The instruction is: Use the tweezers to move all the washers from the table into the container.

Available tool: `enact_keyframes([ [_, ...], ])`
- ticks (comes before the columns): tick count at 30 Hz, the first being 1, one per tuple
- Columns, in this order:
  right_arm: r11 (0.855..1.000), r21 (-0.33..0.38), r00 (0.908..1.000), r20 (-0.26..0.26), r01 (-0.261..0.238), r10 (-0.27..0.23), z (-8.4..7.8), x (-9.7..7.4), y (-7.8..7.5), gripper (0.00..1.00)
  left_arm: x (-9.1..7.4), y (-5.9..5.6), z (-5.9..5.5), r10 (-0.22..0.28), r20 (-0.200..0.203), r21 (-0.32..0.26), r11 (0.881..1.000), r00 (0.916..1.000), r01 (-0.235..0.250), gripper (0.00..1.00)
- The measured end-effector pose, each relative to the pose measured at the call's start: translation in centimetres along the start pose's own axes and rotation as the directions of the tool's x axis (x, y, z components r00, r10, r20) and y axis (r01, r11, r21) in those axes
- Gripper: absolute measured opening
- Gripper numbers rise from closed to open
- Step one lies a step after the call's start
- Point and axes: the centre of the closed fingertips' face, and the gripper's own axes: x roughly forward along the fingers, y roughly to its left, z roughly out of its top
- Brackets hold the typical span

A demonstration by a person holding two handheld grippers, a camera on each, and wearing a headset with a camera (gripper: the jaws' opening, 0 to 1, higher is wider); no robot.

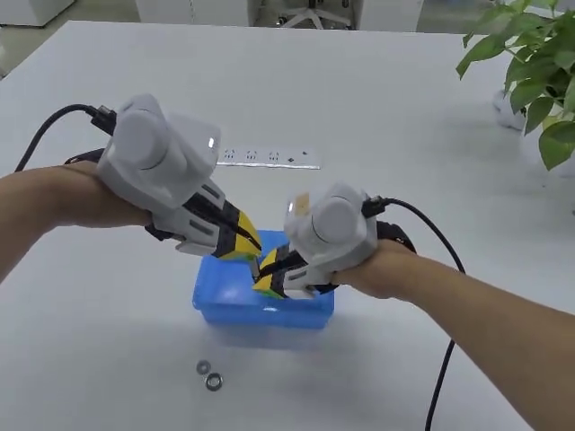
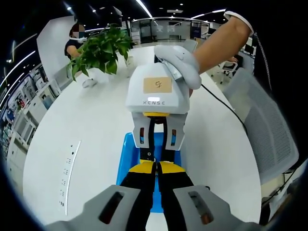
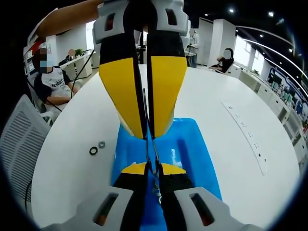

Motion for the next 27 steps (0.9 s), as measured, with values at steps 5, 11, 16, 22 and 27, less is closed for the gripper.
enact_keyframes([
  [5, 1.0, 0.006, 1.0, -0.003, -0.006, 0.006, -0.3, 0.24, -0.03, 0.1, 0.35, 0.11, -0.18, -0.006, 0.0, -0.003, 1.0, 1.0, 0.006, 0.06],
  [11, 1.0, 0.007, 0.9999, -0.007, -0.008, 0.008, -0.54, 0.51, -0.07, 0.1, 0.56, 0.07, -0.39, -0.009, -0.001, -0.005, 1.0, 1.0, 0.009, 0.06],
  [16, 1.0, 0.007, 0.9999, -0.01, -0.009, 0.009, -0.62, 0.54, -0.01, 0.1, 0.57, 0.02, -0.48, -0.01, -0.001, -0.007, 1.0, 1.0, 0.01, 0.06],
  [22, 1.0, 0.004, 0.9999, -0.011, -0.007, 0.007, -0.47, 0.47, 0.1, 0.11, 0.42, -0.1, -0.41, -0.01, -0.003, -0.003, 1.0, 0.9999, 0.01, 0.06],
  [27, 1.0, 0.003, 1.0, -0.007, -0.001, 0.001, -0.16, 0.27, 0.12, 0.11, 0.11, -0.2, -0.18, -0.005, 0.0, -0.001, 1.0, 1.0, 0.005, 0.06],
])
